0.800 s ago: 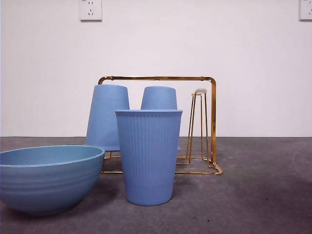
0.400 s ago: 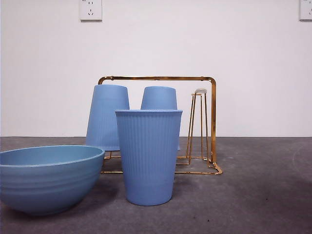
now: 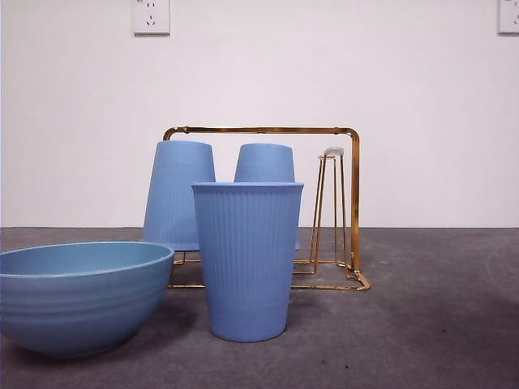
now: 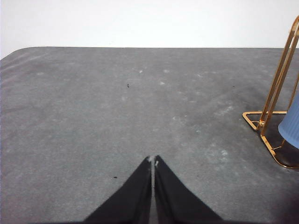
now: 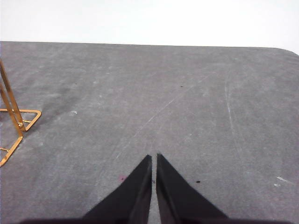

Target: Right arm lift cup from the cupboard, then place it on the right of the bowl

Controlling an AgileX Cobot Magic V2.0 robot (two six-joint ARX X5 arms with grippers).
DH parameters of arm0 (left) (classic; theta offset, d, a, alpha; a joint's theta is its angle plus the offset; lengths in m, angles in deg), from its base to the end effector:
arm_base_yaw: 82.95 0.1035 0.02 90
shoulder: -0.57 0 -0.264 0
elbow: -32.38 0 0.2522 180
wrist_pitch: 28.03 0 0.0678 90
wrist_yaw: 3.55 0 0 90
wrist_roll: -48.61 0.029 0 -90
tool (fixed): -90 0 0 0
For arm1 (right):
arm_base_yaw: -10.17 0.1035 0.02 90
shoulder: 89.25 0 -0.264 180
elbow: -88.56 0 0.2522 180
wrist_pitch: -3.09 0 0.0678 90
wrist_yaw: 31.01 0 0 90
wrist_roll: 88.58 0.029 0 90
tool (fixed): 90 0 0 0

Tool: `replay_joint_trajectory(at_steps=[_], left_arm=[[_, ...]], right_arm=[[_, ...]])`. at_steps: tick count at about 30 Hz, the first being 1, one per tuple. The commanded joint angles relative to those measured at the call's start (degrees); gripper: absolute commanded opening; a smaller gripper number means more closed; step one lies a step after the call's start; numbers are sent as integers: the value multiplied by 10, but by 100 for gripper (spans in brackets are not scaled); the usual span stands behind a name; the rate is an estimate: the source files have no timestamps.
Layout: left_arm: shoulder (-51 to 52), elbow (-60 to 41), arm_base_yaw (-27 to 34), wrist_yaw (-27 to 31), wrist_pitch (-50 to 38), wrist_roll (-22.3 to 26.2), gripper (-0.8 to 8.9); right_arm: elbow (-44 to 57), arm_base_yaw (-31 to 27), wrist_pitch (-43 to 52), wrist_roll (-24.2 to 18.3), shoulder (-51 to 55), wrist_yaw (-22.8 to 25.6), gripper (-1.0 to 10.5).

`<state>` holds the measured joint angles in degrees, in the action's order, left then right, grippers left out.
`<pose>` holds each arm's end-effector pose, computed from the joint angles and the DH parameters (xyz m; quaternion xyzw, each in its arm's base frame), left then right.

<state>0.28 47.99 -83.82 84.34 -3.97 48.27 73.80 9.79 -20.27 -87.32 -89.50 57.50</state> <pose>0.0949 -0.0025 0.1568 -0.0038 0.0763 -0.0257 0.9967 0.0958 0.0001 0.1529 0.0122 0.0772 0.0088 0.9969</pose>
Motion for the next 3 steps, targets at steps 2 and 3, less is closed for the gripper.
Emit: replay_joint_trajectory(at_steps=[2,3], left_arm=[[1,-11,1,-3,0,8,7],[1,-11,1,-3,0,8,7]], right_arm=[[3,0,7,-6,0,0,16],[3,0,7,-6,0,0,15]])
